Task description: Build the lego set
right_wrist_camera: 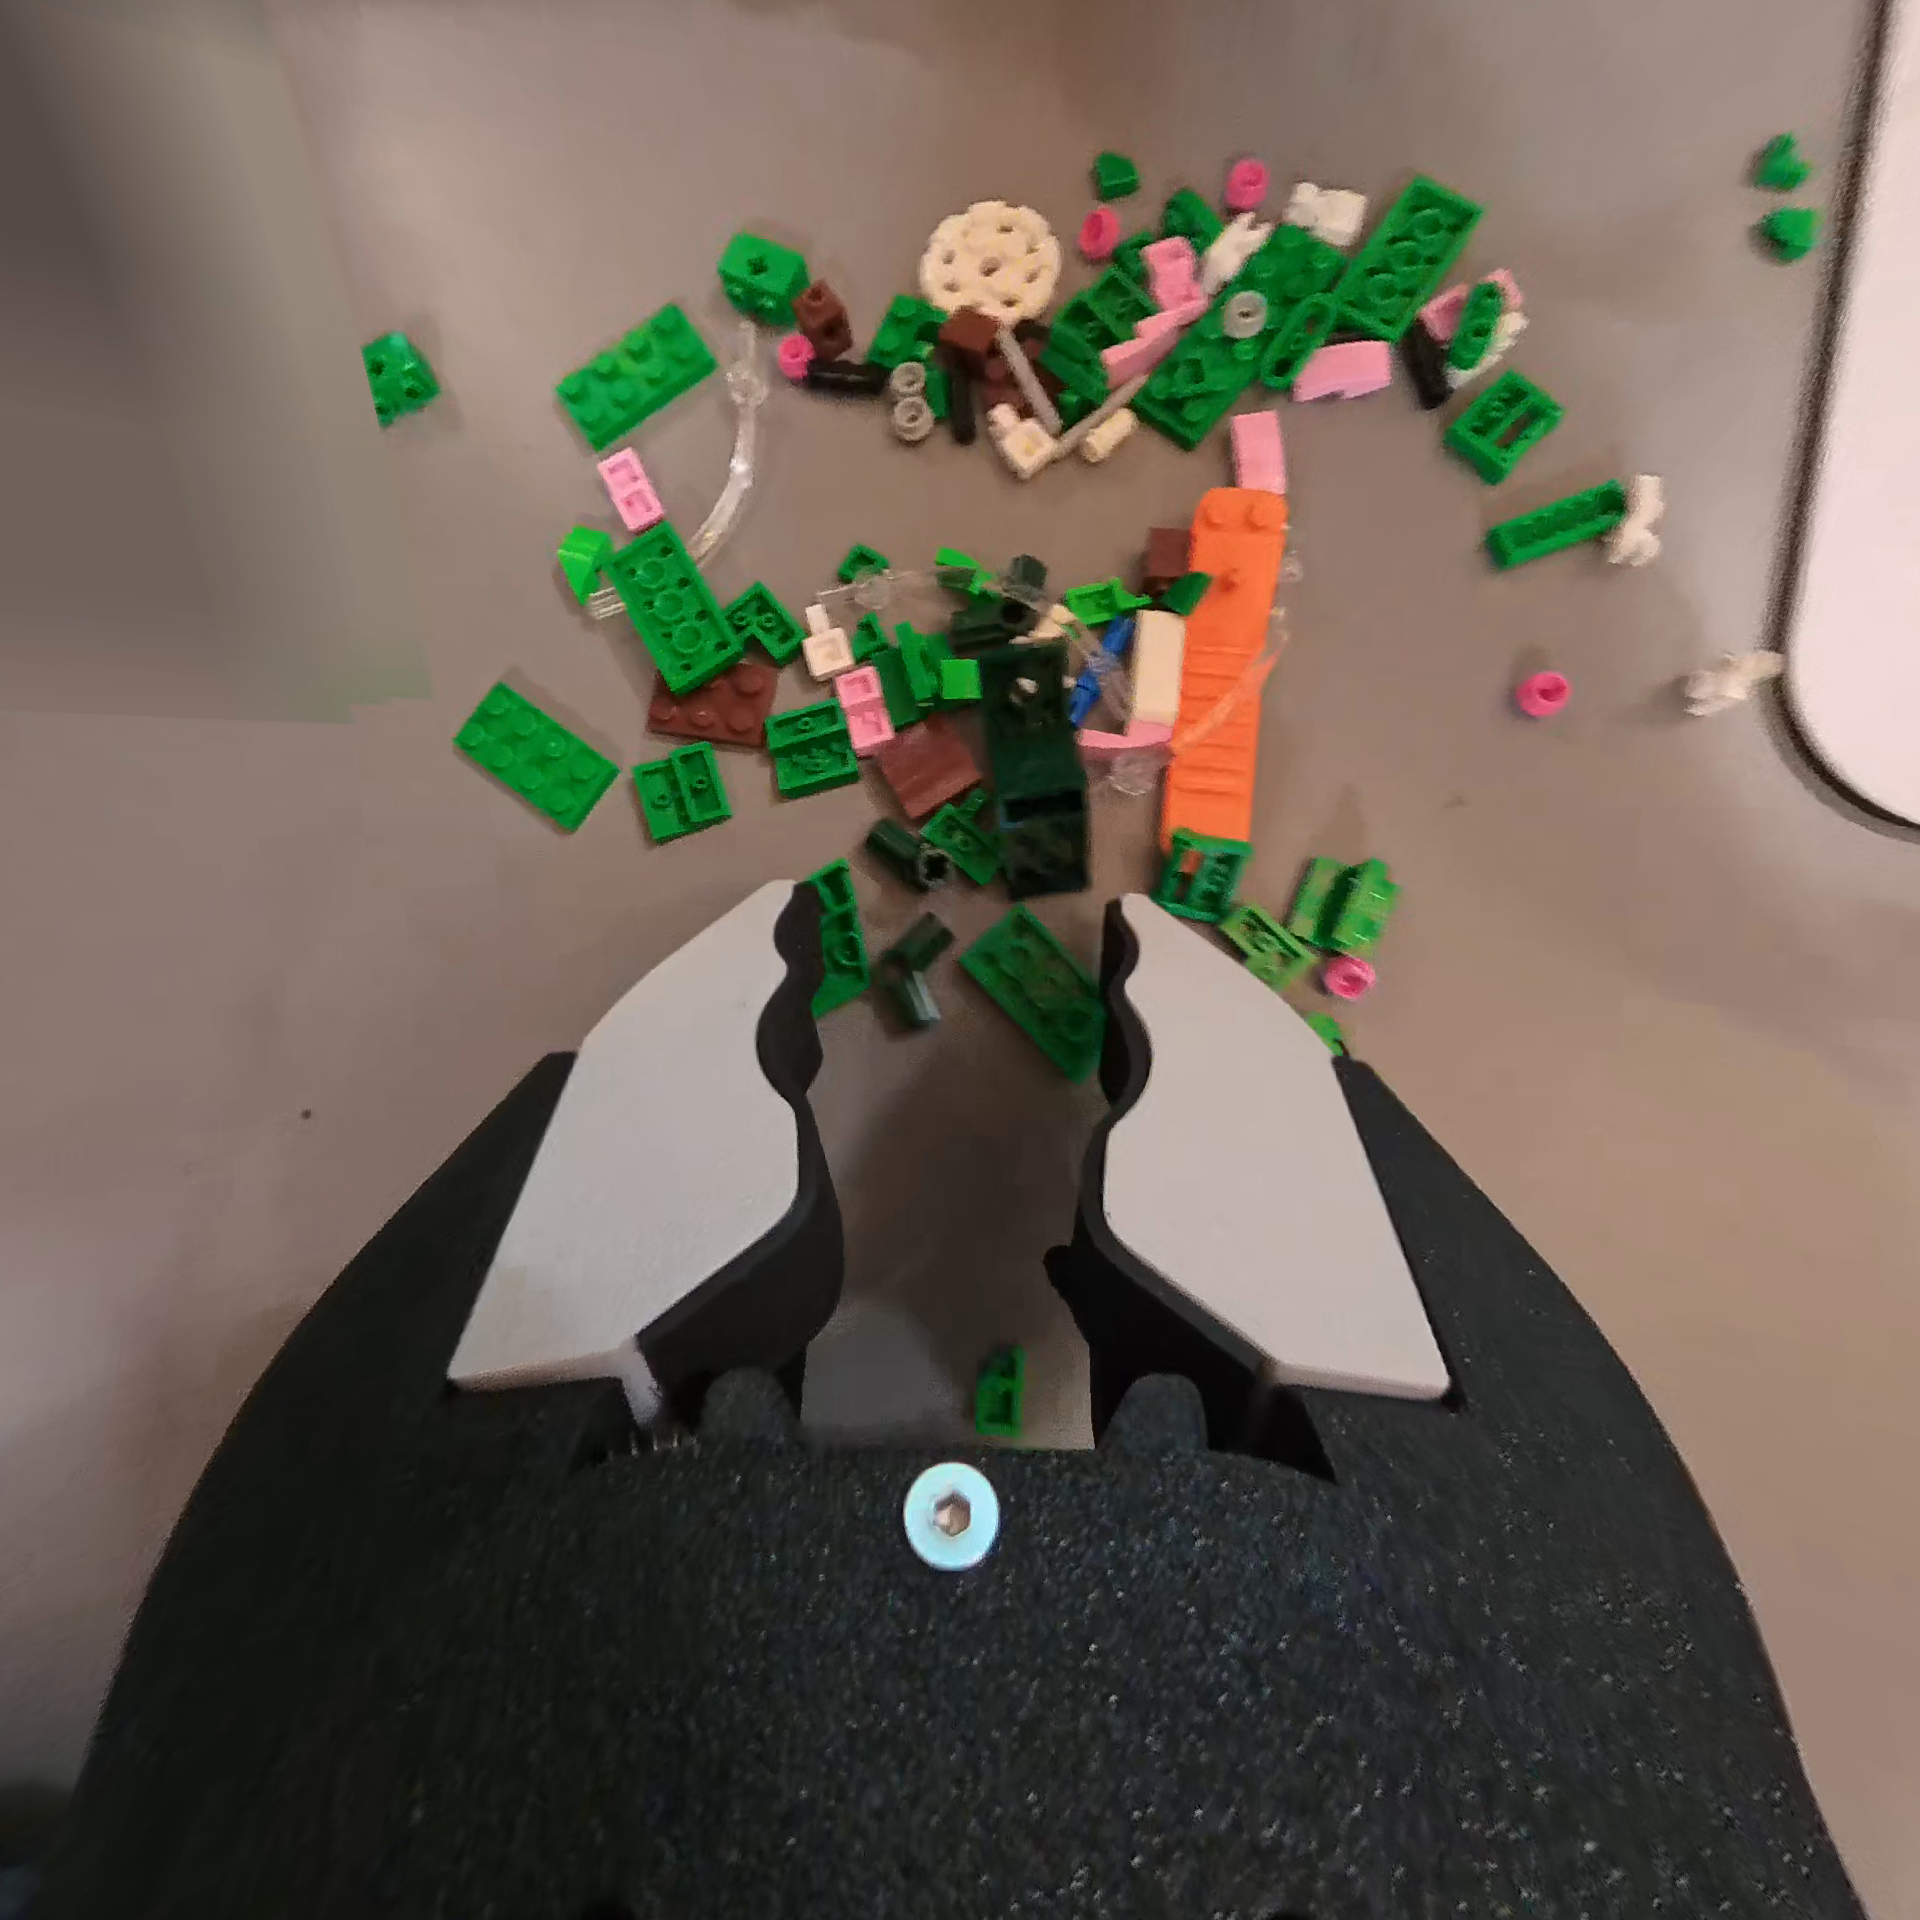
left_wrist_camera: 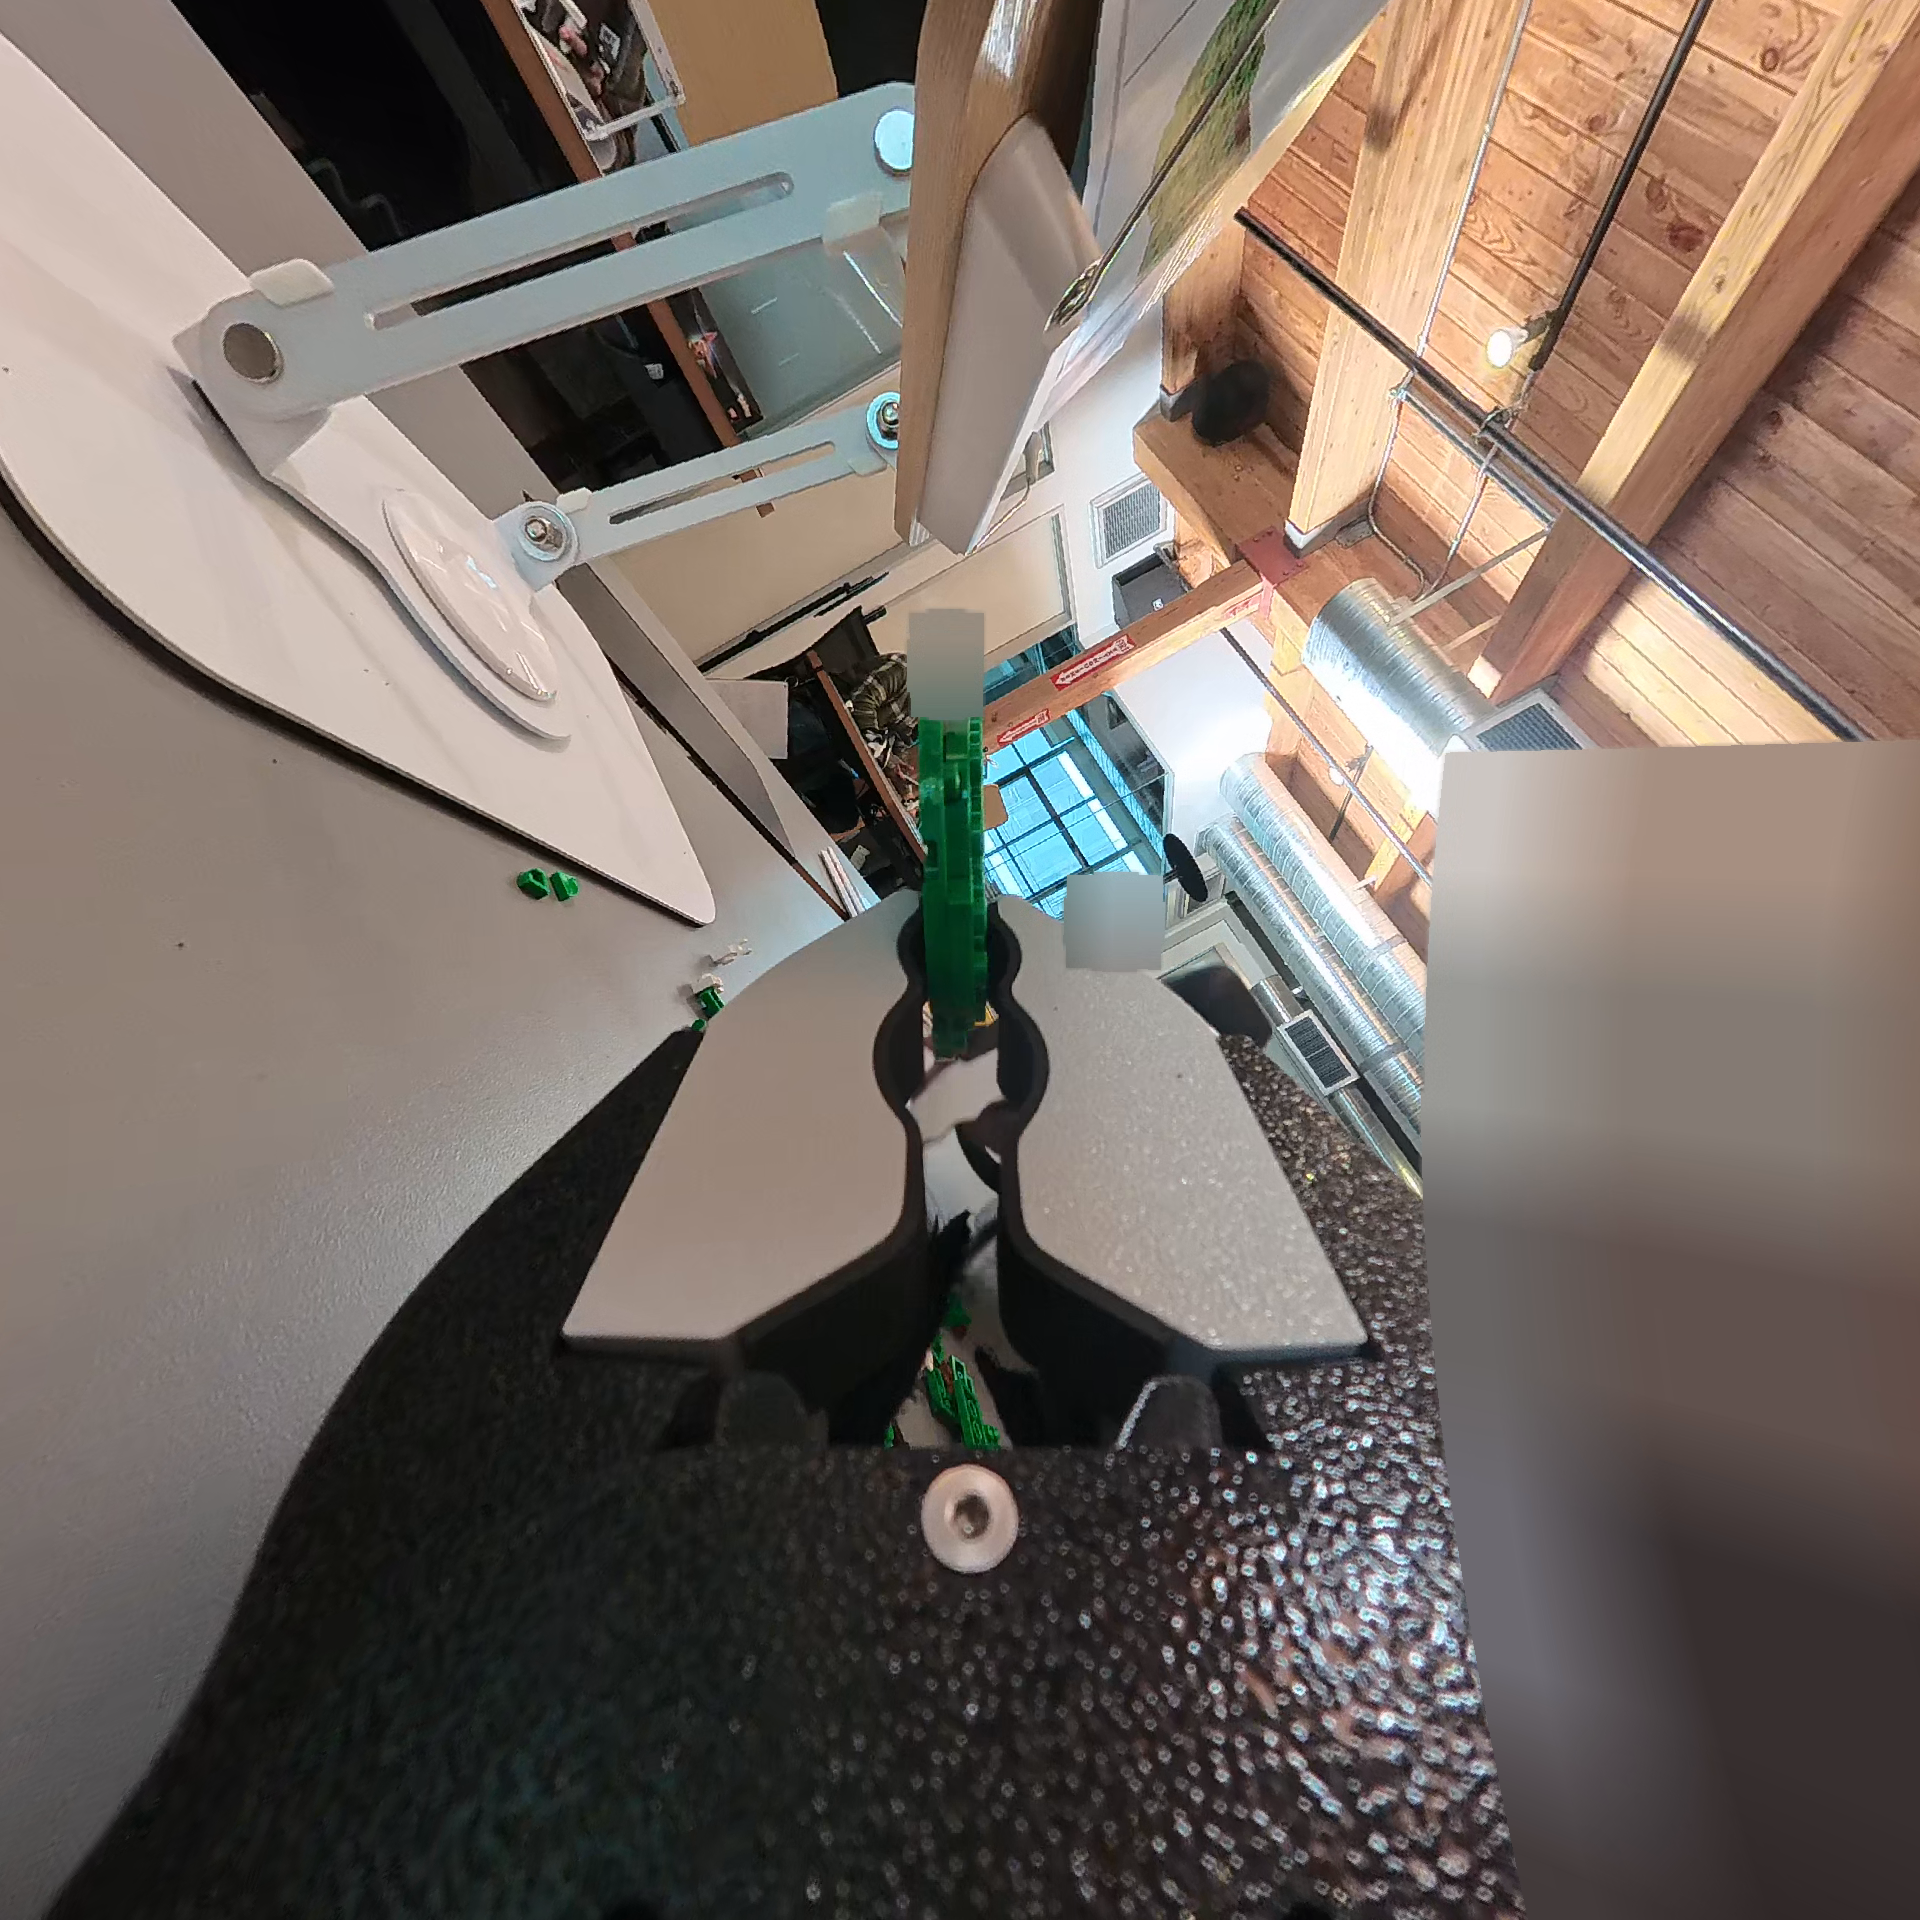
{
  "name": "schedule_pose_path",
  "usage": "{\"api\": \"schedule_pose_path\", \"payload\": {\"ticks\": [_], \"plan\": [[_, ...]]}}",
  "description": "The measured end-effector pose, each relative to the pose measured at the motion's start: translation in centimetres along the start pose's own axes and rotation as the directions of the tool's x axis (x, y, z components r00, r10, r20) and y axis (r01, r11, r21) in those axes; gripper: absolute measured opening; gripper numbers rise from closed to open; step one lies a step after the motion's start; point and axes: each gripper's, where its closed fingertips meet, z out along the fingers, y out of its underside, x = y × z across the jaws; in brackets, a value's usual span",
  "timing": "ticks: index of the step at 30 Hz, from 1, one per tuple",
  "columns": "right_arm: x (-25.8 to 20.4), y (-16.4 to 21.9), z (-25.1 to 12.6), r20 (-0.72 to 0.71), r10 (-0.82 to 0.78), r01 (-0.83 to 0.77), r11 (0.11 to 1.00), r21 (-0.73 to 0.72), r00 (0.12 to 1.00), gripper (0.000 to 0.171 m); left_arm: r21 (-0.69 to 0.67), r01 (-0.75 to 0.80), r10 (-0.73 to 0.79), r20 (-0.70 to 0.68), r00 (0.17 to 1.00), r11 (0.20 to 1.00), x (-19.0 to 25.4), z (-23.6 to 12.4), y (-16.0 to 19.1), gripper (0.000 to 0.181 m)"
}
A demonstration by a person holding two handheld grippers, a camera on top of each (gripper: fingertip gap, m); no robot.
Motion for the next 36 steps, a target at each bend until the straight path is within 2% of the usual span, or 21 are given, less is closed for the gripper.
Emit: {"api": "schedule_pose_path", "payload": {"ticks": [4, 6, 11, 15, 29, 32, 36], "plan": [[2.9, 0.6, -1.4, -0.160, 0.044, -0.043, 0.999, 0.009, 0.986, 0.056, -0.003, 0.001, -0.001, 0.000, 1.000, 1.000, 0.0, 0.1, 0.1, 0.008], [3.5, 0.9, -1.7, -0.187, 0.063, -0.063, 0.998, 0.009, 0.980, 0.061, -0.006, 0.002, -0.002, 0.001, 1.000, 1.000, -0.1, 0.1, 0.2, 0.008], [3.7, 1.9, -1.2, -0.152, 0.141, -0.141, 0.990, 0.010, 0.978, 0.068, -0.007, 0.004, -0.004, -0.001, 1.000, 1.000, -0.1, 0.2, 0.2, 0.008], [3.4, 2.0, -0.8, -0.123, 0.147, -0.148, 0.989, 0.005, 0.982, 0.067, -0.008, 0.003, -0.003, -0.001, 1.000, 1.000, -0.1, 0.2, 0.2, 0.008], [1.5, 1.7, -0.9, -0.023, 0.106, -0.106, 0.994, -0.013, 0.994, 0.049, -0.007, 0.002, -0.002, -0.002, 1.000, 1.000, 0.0, 0.1, 0.2, 0.008], [2.6, 1.2, -1.6, -0.075, 0.096, -0.093, 0.994, 0.053, 0.993, 0.049, -0.006, 0.001, -0.001, -0.001, 1.000, 1.000, 0.0, 0.1, 0.1, 0.008], [6.1, -0.9, -3.5, -0.281, 0.104, -0.025, 0.962, 0.271, 0.954, 0.050, -0.005, 0.000, 0.000, 0.001, 1.000, 1.000, 0.0, 0.1, 0.1, 0.008]]}}
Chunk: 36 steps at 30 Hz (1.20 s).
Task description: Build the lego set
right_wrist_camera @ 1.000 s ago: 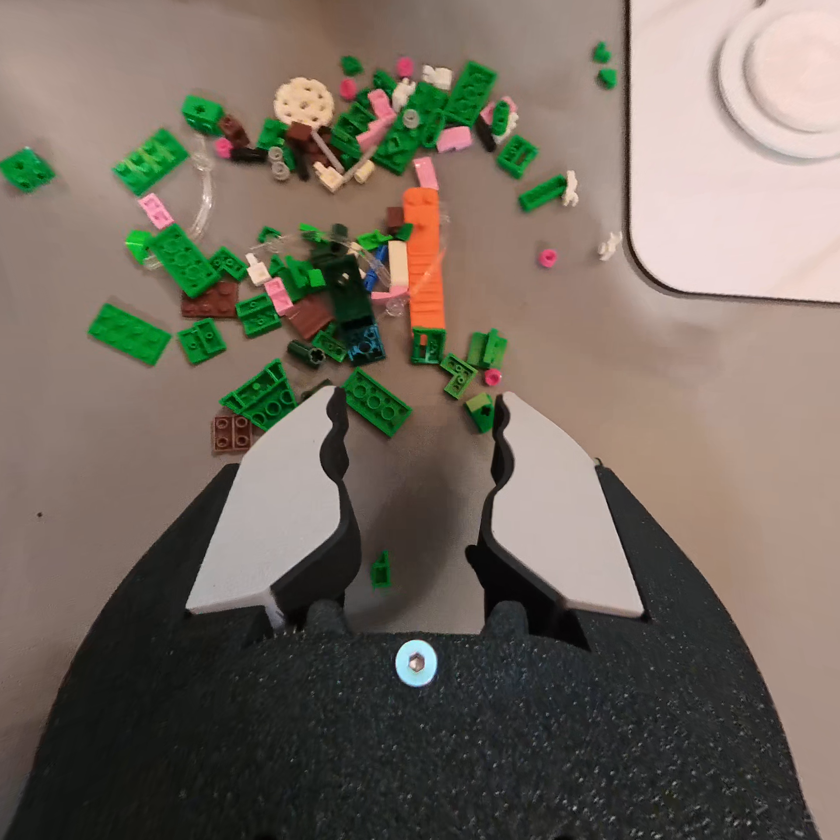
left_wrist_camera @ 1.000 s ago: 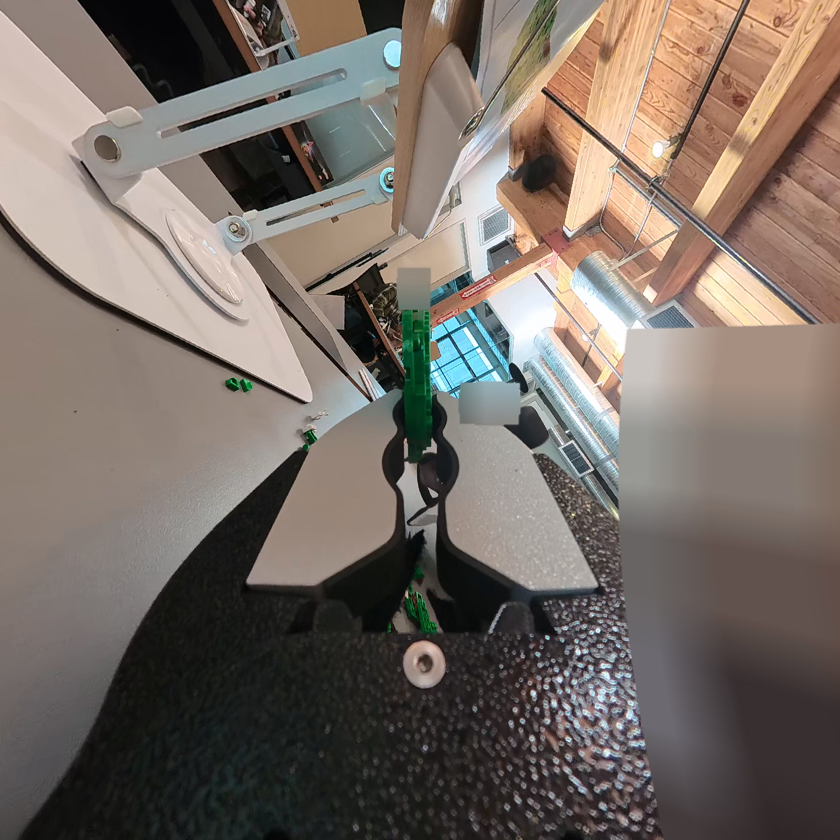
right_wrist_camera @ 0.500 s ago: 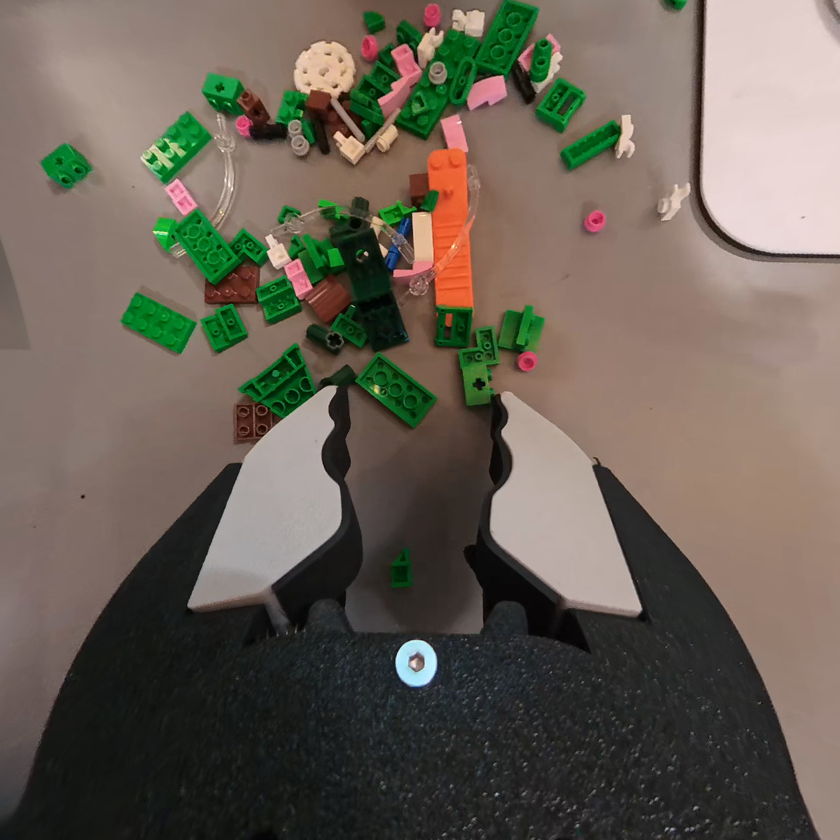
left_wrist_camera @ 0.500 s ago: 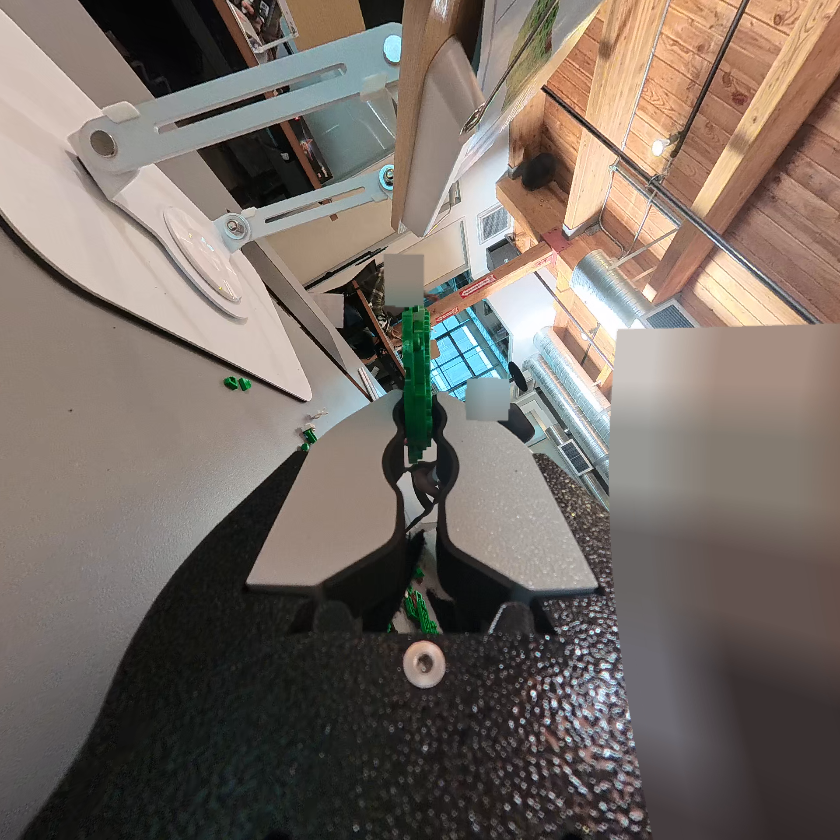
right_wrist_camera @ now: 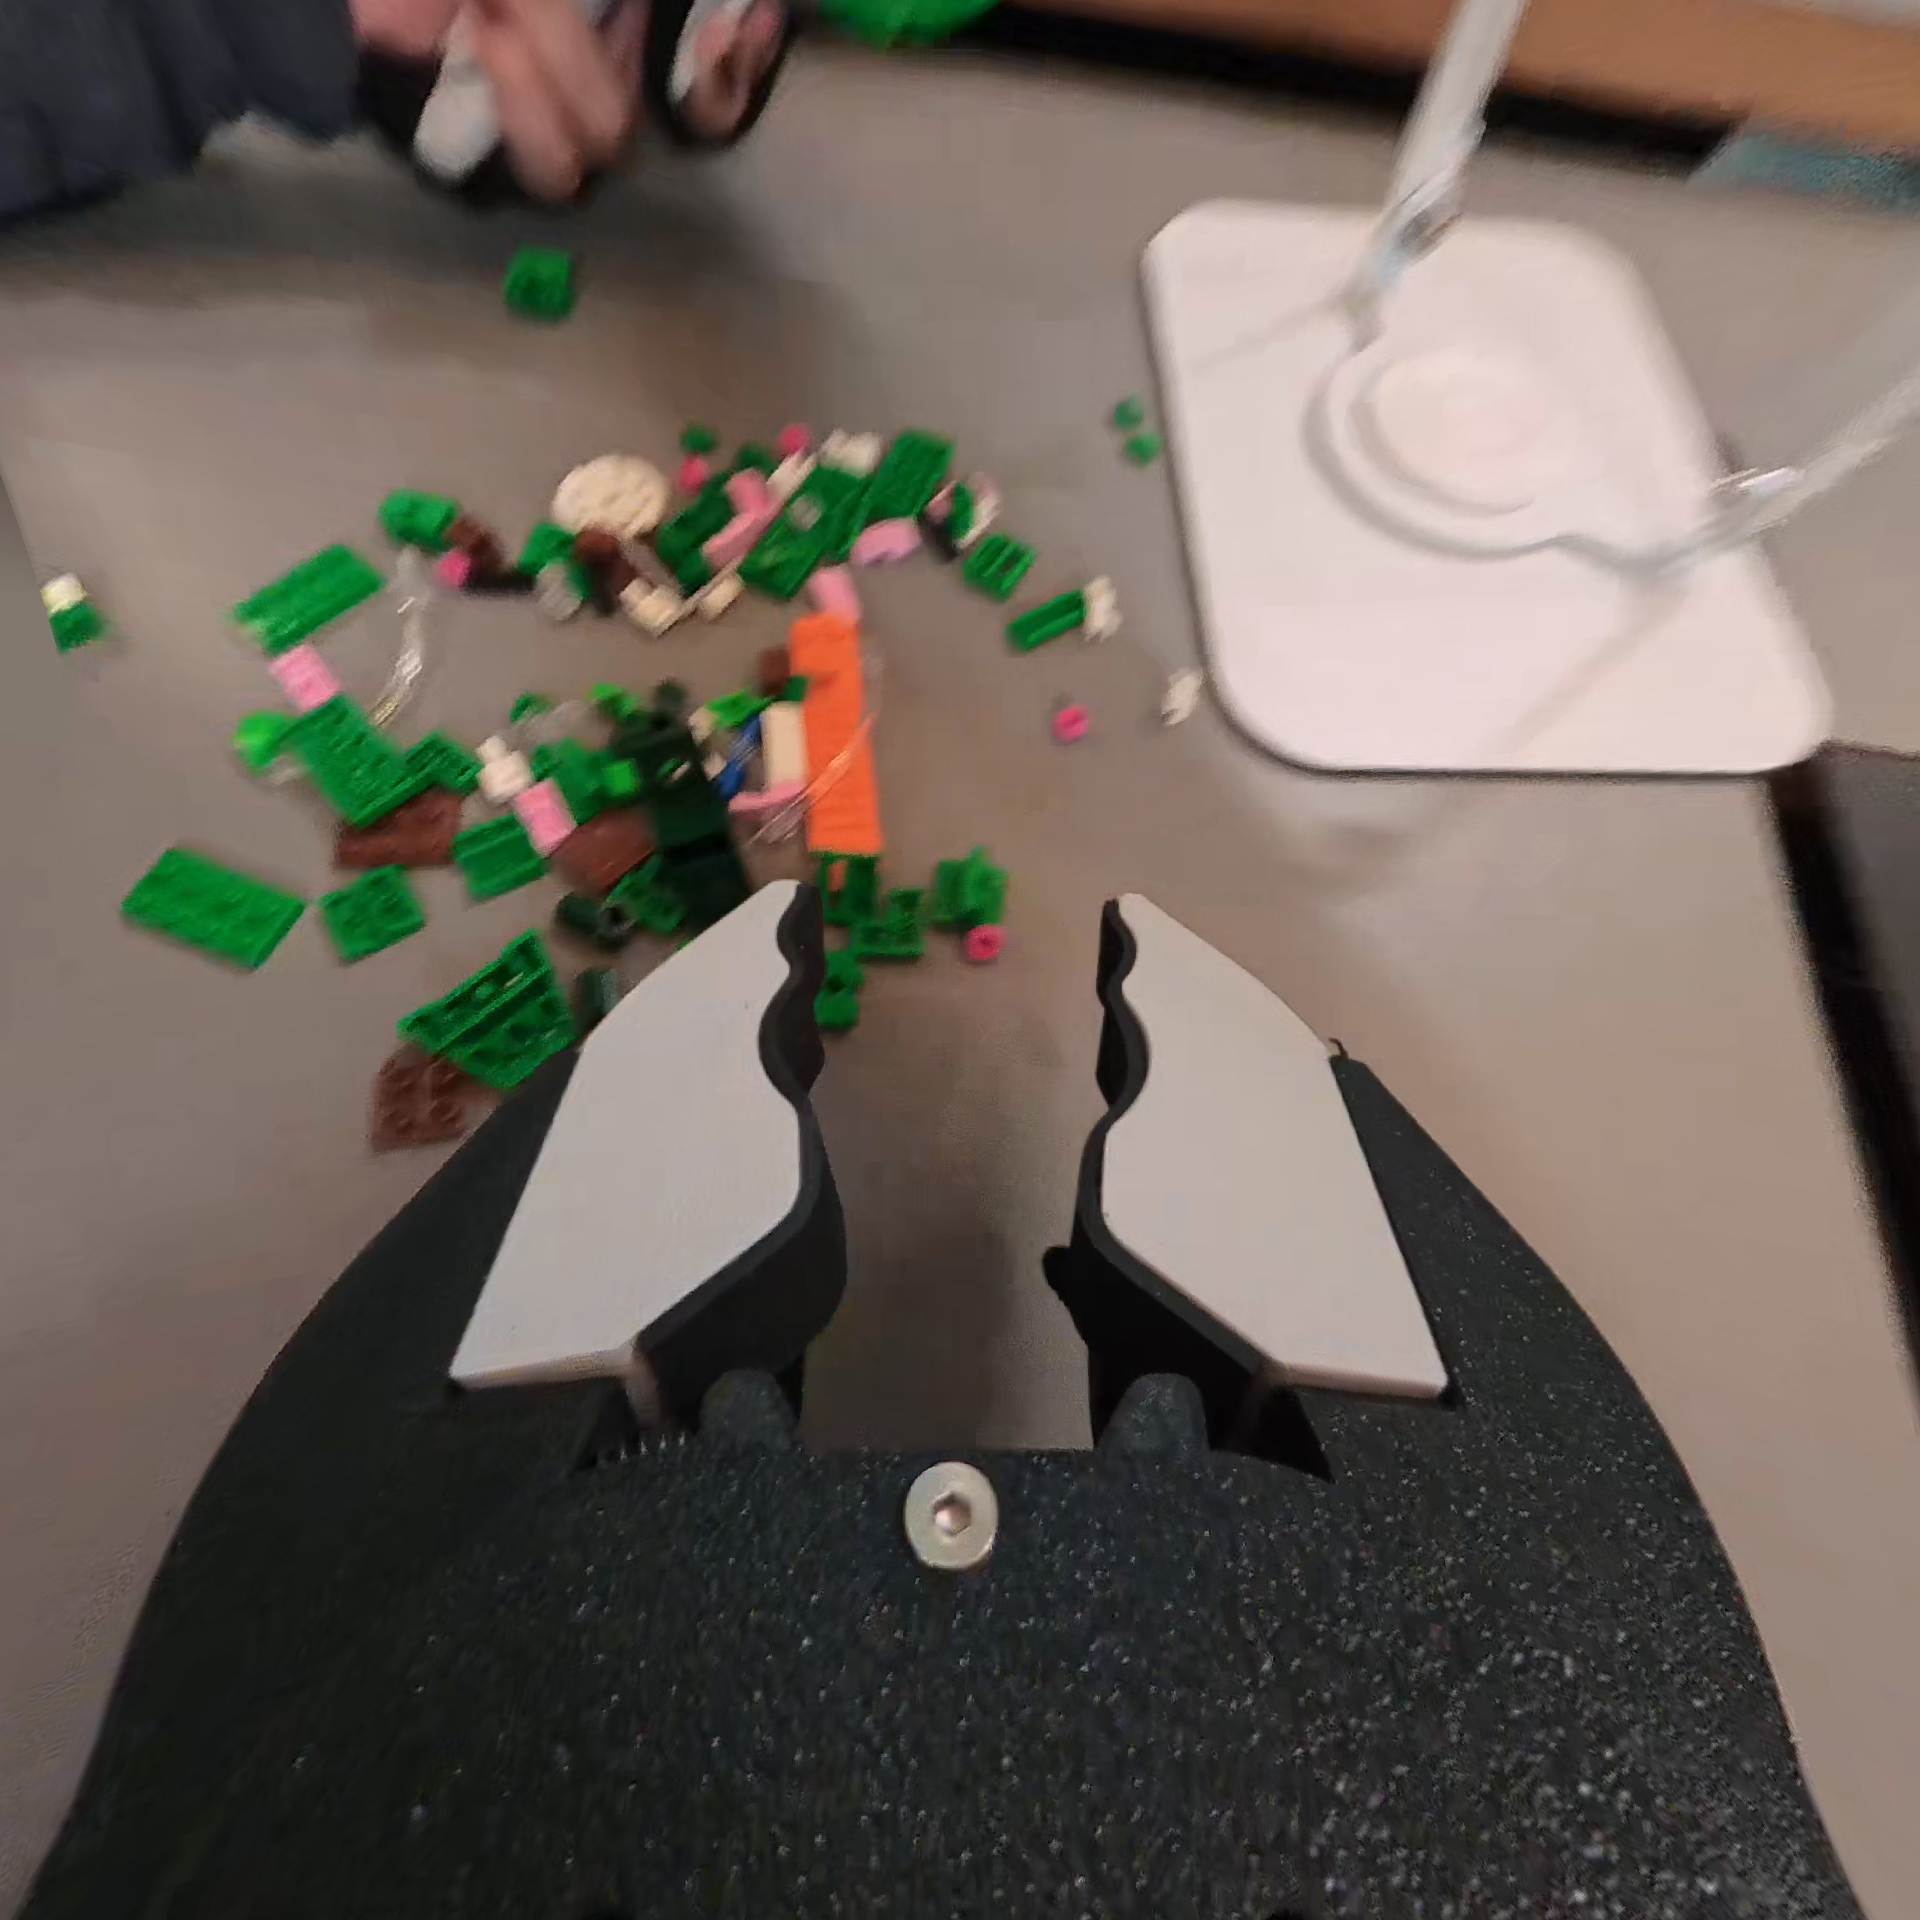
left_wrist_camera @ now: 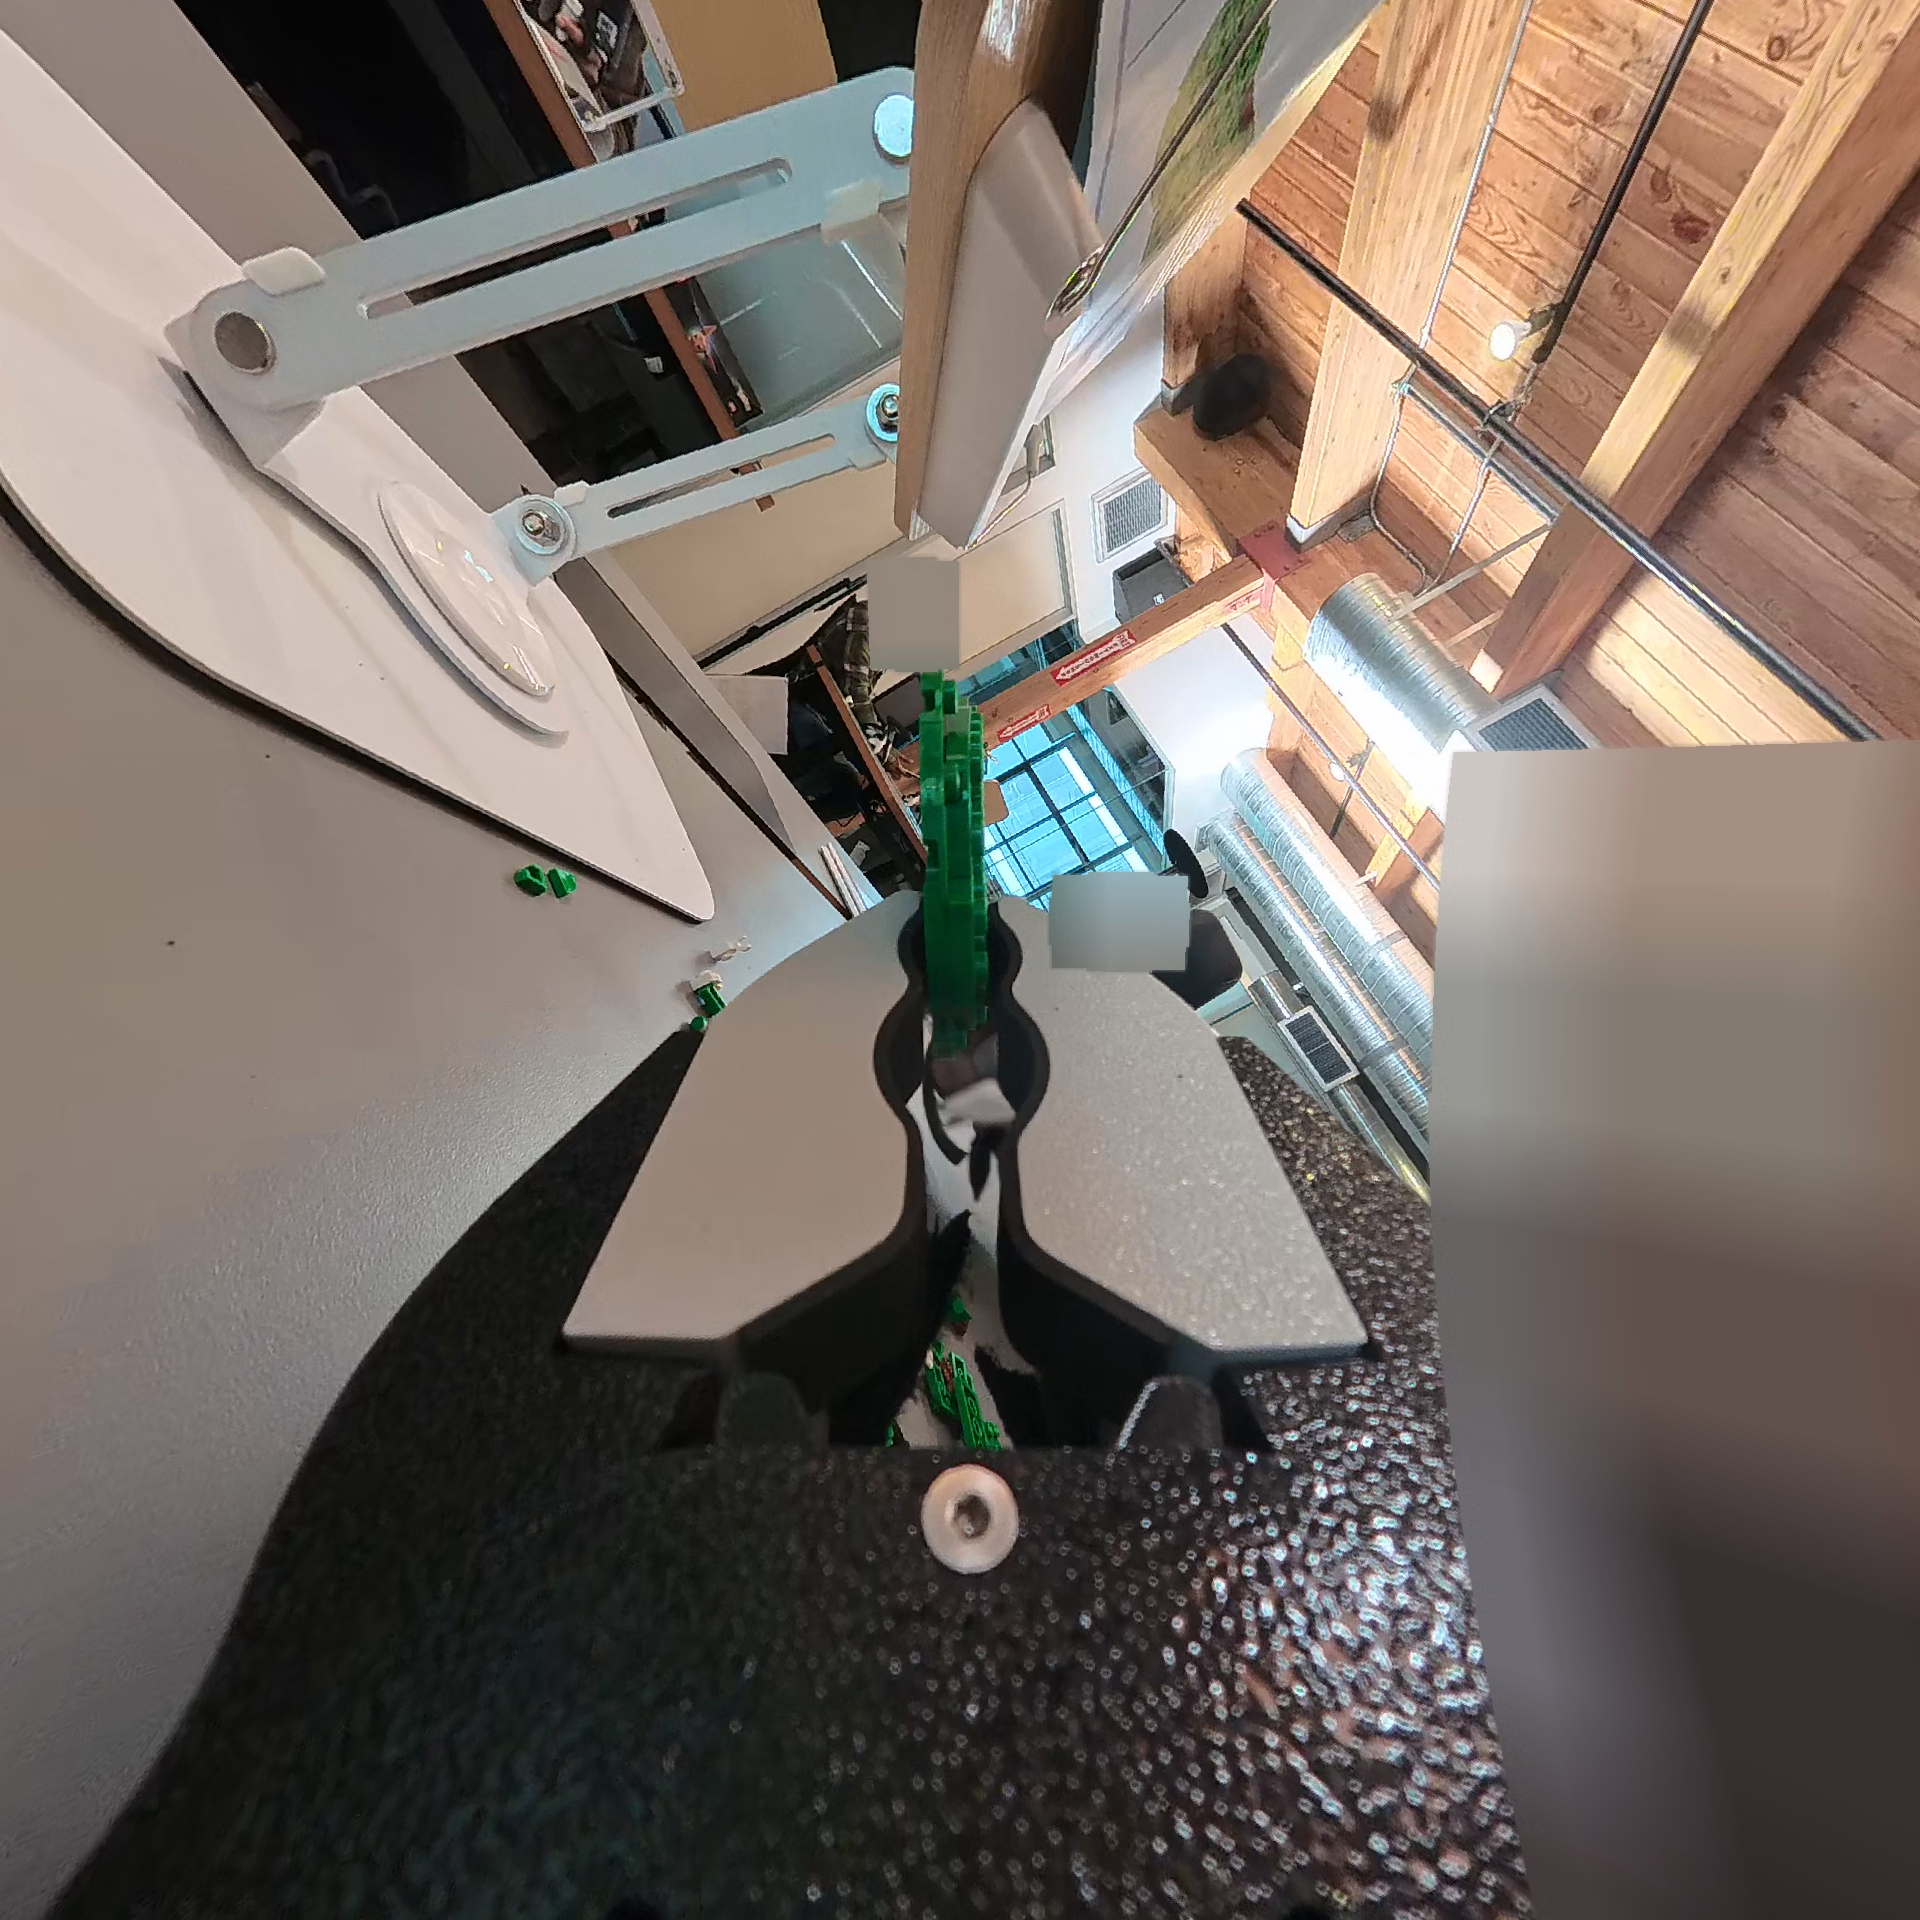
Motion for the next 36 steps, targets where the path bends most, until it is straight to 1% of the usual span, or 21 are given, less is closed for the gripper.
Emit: {"api": "schedule_pose_path", "payload": {"ticks": [3, 5, 8, 10, 14, 25, 36], "plan": [[2.8, -1.5, -0.9, -0.173, 0.024, 0.004, 0.987, 0.162, 0.985, 0.050, 0.002, -0.001, 0.001, 0.002, 1.000, 1.000, 0.0, 0.0, 0.0, 0.008], [4.7, -1.8, -1.9, -0.306, 0.050, 0.030, 0.968, 0.250, 0.951, 0.049, 0.002, -0.001, 0.001, 0.003, 1.000, 1.000, -0.1, 0.0, 0.0, 0.008], [6.9, -1.5, -3.9, -0.491, 0.071, 0.098, 0.946, 0.310, 0.868, 0.045, 0.003, 0.000, 0.000, 0.005, 1.000, 1.000, -0.1, 0.0, 0.0, 0.008], [7.6, -1.4, -5.0, -0.551, 0.106, 0.115, 0.929, 0.351, 0.828, 0.042, 0.004, -0.001, 0.001, 0.004, 1.000, 1.000, 0.0, 0.0, 0.0, 0.008], [7.9, -1.3, -5.7, -0.556, 0.149, 0.102, 0.913, 0.394, 0.818, 0.039, 0.001, 0.002, -0.002, 0.006, 1.000, 1.000, -0.1, 0.1, 0.1, 0.008], [7.5, -1.3, -5.1, -0.558, 0.100, 0.129, 0.926, 0.356, 0.824, 0.038, 0.000, 0.000, 0.000, 0.008, 1.000, 1.000, -0.1, 0.0, 0.1, 0.008], [7.5, -1.3, -5.3, -0.559, 0.112, 0.127, 0.920, 0.371, 0.822, 0.036, 0.001, 0.003, -0.003, 0.003, 1.000, 1.000, 0.0, 0.0, 0.1, 0.008]]}}
